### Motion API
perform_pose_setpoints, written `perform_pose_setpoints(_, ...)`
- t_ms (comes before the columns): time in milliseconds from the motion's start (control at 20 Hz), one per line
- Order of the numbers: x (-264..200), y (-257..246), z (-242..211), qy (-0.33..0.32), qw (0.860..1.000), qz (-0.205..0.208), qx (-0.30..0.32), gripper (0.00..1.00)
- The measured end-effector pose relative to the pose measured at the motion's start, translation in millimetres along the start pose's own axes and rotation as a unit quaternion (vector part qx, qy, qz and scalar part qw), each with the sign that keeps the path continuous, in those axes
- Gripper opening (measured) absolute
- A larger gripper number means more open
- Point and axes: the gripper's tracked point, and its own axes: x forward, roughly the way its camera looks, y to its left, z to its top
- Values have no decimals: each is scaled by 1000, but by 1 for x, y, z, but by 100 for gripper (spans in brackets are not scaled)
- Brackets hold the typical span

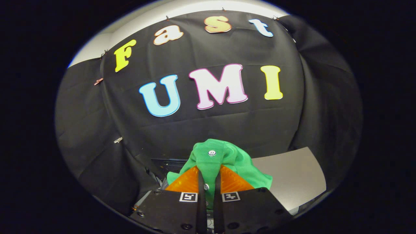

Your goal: Put the clothes into the washing machine and then close the washing machine lid.

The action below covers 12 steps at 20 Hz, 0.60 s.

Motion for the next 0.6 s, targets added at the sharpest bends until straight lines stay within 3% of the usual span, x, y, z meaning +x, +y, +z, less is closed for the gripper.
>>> perform_pose_setpoints(350,47,90,-45,18,999,41,-10,12)
perform_pose_setpoints(600,93,124,-98,36,998,47,-7,12)
